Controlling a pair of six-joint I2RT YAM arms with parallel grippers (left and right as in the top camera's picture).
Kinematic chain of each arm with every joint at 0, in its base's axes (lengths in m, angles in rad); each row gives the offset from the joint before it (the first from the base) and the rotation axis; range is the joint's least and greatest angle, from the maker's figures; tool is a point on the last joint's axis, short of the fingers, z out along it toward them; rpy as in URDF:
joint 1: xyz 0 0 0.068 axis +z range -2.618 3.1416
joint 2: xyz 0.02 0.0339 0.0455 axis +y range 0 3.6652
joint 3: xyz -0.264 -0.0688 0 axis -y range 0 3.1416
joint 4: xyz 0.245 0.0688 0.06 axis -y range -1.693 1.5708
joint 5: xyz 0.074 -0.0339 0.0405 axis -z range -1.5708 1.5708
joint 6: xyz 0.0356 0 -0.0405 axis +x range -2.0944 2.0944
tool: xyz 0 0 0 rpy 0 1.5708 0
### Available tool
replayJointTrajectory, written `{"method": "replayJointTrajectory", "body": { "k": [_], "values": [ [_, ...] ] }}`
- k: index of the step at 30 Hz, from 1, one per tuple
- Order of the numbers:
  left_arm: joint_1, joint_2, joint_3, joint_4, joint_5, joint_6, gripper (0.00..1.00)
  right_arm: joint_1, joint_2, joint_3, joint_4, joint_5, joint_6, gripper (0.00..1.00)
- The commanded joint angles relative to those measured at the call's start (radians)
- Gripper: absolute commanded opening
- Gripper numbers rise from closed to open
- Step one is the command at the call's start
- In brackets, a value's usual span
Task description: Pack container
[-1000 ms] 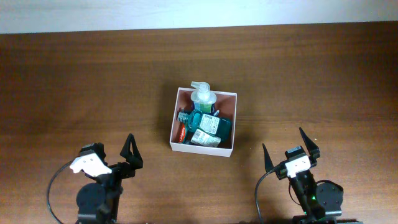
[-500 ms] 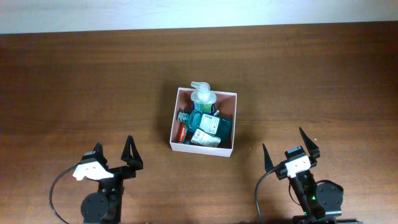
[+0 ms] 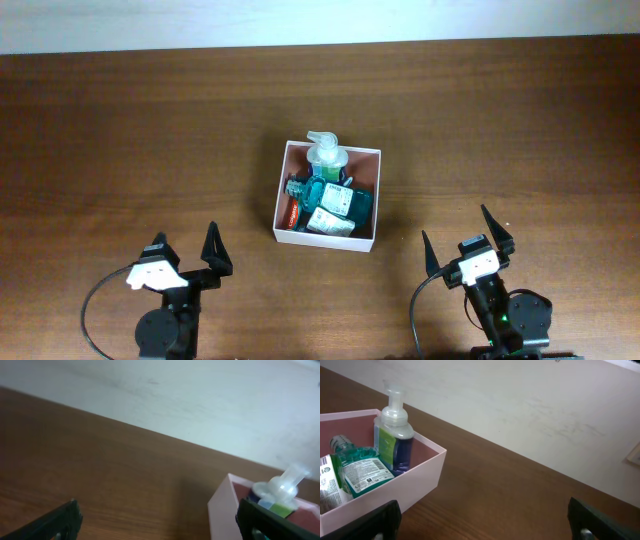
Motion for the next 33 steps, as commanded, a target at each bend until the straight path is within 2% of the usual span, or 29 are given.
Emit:
{"method": "replayJointTrajectory", "body": {
  "k": [1, 4, 8, 33],
  "values": [
    [0.006, -0.011, -0.009, 0.000, 0.000, 0.148, 0.99, -0.009, -0.010, -0.005, -0.004, -0.016, 0.008, 0.99],
    [0.006, -0.011, -0.009, 0.000, 0.000, 0.249, 0.99, -0.009, -0.010, -0.005, -0.004, -0.016, 0.008, 0.99],
    [0.006, -0.011, -0.009, 0.000, 0.000, 0.305, 0.99, -0.009, -0.011, -0.005, -0.004, -0.016, 0.008, 0.99],
    [0.006, -0.010, -0.009, 0.000, -0.004, 0.309, 0.99, -0.009, -0.010, -0.005, -0.004, -0.016, 0.008, 0.99]
  ]
}}
